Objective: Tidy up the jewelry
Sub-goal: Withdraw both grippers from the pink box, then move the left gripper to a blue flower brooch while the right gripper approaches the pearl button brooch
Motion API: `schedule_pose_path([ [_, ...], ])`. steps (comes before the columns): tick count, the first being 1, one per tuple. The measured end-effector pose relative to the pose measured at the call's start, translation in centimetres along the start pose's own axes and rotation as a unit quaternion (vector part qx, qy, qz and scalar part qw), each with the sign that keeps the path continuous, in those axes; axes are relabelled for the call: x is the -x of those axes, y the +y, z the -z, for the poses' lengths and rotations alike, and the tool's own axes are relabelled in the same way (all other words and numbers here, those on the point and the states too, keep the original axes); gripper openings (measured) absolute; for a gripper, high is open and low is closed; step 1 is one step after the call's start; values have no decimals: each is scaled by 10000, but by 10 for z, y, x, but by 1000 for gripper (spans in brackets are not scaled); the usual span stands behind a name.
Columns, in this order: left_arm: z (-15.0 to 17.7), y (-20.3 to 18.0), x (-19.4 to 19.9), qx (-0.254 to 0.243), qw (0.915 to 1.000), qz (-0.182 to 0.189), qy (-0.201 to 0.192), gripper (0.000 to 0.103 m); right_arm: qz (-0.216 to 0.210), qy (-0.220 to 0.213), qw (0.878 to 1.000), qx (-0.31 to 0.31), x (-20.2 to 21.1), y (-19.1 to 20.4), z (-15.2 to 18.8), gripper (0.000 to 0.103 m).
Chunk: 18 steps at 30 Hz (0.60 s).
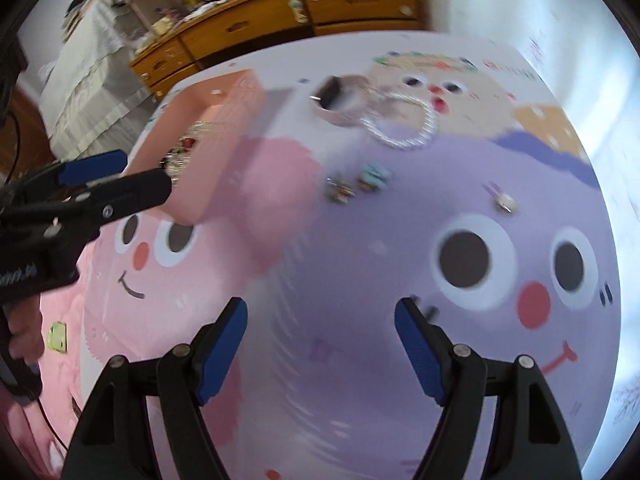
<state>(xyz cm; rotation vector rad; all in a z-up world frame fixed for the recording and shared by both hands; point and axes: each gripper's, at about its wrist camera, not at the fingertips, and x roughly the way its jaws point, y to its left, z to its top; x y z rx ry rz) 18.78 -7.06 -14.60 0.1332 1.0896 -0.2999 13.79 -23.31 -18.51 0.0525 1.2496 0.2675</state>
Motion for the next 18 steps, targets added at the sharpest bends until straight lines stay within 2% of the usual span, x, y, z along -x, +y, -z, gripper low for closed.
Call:
schedule_pose_path([
  [6, -10, -28, -24, 332, 9993, 158, 75, 80, 188, -109, 9998, -46, 6, -32, -1, 76],
  [12, -17, -41, -52, 687, 9976, -36, 72, 80, 184, -228, 9996, -33, 2, -65, -7, 76],
  [14, -18, -46, -60, 697, 9975, -52, 37, 80, 279, -384, 9989, 13, 2, -75, -12, 73],
  [18, -22, -57, -73, 700, 9975, -49, -88, 79, 561, -633, 9963, 142, -1, -90, -24, 56],
])
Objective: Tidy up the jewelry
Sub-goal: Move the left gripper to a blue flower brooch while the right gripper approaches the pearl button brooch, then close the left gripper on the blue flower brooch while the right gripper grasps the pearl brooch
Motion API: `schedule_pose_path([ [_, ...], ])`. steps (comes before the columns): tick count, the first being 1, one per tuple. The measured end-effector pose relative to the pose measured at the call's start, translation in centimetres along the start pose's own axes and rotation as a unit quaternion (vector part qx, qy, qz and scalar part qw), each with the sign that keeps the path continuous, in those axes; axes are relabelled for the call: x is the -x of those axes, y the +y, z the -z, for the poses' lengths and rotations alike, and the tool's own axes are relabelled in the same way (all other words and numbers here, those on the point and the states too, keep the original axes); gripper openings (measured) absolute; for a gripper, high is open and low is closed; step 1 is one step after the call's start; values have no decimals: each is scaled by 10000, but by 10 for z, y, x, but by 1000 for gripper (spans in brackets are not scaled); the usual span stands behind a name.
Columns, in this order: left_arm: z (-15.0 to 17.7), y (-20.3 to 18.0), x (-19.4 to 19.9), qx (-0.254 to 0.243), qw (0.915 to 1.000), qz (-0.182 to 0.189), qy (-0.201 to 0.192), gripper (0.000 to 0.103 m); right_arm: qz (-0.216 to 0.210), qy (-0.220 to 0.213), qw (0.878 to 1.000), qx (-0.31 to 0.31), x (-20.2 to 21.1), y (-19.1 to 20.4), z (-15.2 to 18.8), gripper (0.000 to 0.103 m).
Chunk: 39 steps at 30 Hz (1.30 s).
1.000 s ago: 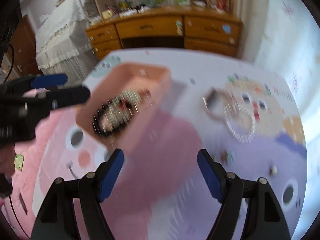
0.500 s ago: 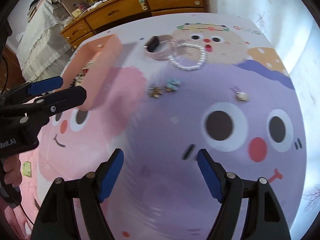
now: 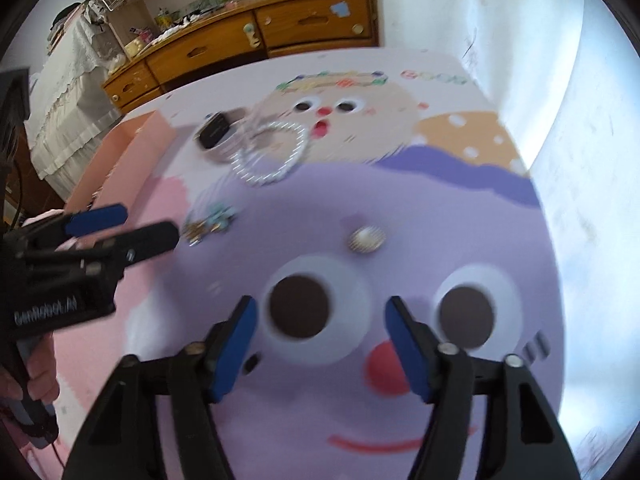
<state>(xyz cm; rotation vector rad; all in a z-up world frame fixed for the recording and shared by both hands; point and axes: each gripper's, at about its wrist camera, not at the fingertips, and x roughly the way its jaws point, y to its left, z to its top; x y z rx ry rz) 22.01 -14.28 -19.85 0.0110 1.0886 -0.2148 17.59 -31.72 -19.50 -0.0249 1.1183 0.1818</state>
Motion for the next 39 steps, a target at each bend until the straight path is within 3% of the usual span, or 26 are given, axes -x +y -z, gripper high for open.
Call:
schedule_pose_path([
  [3, -1, -7, -7, 3, 10000, 26, -29, 79, 140, -199, 9996, 173, -2, -5, -8, 51],
  [7, -1, -15, -15, -24, 9998, -186, 2, 78, 238, -301, 9970, 665, -8, -3, -15, 35],
  [10, 0, -15, -19, -9, 9998, -222, -5, 78, 339, -344, 9940, 984, -12, 4, -15, 33],
  [12, 1, -15, -21, -11, 9997, -245, -4, 72, 347, -317, 9930, 1084, -14, 7, -15, 32],
  [16, 0, -12, -26, 107, 9996, -253, 36, 49, 342, -306, 9925, 1132, -18, 7, -15, 32],
  [20, 0, -8, -27, 319, 9989, -333, 23, 39, 264, -303, 9938, 1035, -20, 1, -17, 32],
  [23, 0, -6, -26, 358, 9987, -367, 6, 17, 210, -304, 9948, 946, -21, -2, -19, 31],
  [28, 0, -2, -26, 451, 9986, -260, 6, 16, 251, -297, 9953, 883, -20, -4, -19, 19],
  [39, 7, 6, -8, 464, 9986, -178, -163, 16, 112, -169, 9975, 679, -18, 3, -18, 19],
])
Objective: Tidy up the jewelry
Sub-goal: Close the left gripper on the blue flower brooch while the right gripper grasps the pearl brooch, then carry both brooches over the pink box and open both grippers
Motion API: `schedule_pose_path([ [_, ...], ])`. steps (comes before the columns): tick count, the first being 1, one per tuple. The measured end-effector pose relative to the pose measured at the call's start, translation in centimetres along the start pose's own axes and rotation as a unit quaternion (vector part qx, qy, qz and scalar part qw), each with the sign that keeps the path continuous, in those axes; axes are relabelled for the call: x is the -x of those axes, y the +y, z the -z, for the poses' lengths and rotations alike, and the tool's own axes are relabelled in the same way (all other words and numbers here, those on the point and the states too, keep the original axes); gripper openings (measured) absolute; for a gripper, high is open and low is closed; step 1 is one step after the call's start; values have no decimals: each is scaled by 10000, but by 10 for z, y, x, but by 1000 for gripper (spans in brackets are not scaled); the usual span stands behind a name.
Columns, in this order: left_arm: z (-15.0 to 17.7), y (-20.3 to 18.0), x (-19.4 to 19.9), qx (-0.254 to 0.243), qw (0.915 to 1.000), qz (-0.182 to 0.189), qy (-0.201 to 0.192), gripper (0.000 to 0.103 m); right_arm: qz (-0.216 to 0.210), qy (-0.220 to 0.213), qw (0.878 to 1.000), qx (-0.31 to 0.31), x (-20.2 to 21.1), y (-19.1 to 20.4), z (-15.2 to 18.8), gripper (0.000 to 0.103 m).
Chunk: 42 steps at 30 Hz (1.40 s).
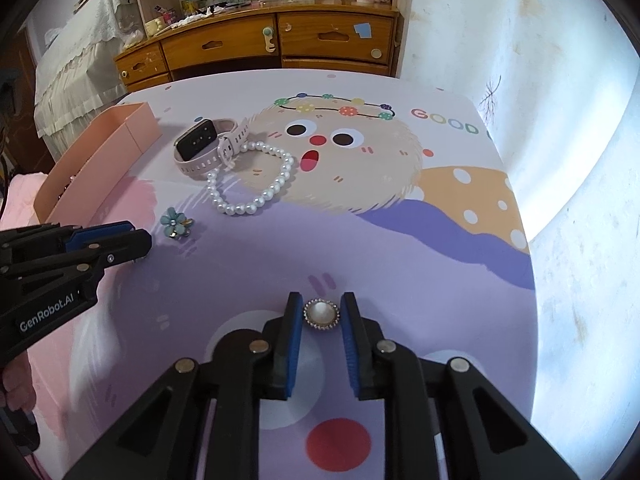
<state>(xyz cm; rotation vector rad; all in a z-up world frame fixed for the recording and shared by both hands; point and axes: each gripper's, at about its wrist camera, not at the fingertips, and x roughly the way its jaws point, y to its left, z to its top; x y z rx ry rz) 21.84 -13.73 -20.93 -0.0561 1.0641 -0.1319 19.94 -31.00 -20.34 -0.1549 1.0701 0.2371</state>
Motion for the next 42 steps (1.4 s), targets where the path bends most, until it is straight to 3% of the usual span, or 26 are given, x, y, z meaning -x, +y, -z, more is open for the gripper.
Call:
schedule_pose_path([
  [8, 5, 22, 28, -25, 9998, 59, -199, 16, -190, 105, 9997, -63, 5, 28, -1, 19],
  [17, 15, 65, 62, -149, 9987, 87, -477, 16, -604, 193, 9980, -41, 11, 88, -8, 19],
  [25, 18, 125, 87, 210, 9971, 236, -699, 16, -967, -1, 9944, 416, 23, 157, -25, 19],
  [31, 14, 165, 96, 401, 9956, 123, -838, 16, -1177, -209, 9902, 720, 29, 198, -37, 19],
  [42, 4, 206, 101, 618, 9930, 136, -999, 16, -1358, -510, 9853, 903, 32, 237, -60, 19],
])
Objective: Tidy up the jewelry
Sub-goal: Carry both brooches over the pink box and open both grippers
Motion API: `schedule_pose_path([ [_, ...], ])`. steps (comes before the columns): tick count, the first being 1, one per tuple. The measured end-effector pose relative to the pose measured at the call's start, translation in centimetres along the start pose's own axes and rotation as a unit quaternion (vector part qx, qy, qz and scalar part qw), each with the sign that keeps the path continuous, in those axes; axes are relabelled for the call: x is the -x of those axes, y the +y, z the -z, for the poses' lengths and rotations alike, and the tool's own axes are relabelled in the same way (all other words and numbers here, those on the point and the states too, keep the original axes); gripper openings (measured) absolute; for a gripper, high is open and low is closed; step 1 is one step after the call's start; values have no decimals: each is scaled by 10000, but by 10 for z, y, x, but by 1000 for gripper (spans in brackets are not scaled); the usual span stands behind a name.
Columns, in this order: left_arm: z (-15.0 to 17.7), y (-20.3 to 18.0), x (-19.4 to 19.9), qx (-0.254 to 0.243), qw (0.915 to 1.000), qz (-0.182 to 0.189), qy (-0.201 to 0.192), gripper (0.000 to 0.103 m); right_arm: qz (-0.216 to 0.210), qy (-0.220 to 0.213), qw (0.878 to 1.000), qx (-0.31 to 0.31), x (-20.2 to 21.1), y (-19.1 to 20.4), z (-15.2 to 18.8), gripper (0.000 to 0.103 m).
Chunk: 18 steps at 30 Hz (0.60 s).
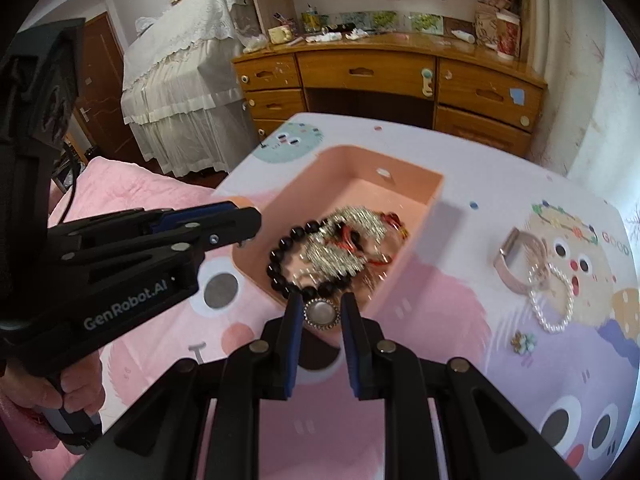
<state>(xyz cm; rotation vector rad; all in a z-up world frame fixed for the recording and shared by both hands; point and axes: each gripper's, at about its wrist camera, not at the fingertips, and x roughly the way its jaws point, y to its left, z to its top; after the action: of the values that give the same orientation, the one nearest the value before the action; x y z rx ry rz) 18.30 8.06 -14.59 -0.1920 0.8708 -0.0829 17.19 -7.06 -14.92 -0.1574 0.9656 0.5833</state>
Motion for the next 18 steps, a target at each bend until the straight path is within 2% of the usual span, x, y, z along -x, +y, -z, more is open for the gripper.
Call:
schedule_pose_path([
  [5, -1, 3, -3, 45, 10000, 73, 15, 16, 31, -127, 9999, 71, 0, 6, -9, 19],
  [8, -1, 4, -8, 92, 9998, 116, 136, 17, 103, -53, 9999, 55, -5, 6, -11, 20],
  [10, 0, 2, -9, 68, 9998, -32, 191, 21, 200, 86, 9997, -70, -10, 3, -10, 25],
  [12, 0, 0, -8, -9, 9998, -51, 188, 24, 119, 74, 9997, -194, -9, -2, -9, 25],
  [18, 0, -9, -9, -123, 9996, -4, 239, 26, 57, 54, 9984, -559, -4, -18, -6, 25],
])
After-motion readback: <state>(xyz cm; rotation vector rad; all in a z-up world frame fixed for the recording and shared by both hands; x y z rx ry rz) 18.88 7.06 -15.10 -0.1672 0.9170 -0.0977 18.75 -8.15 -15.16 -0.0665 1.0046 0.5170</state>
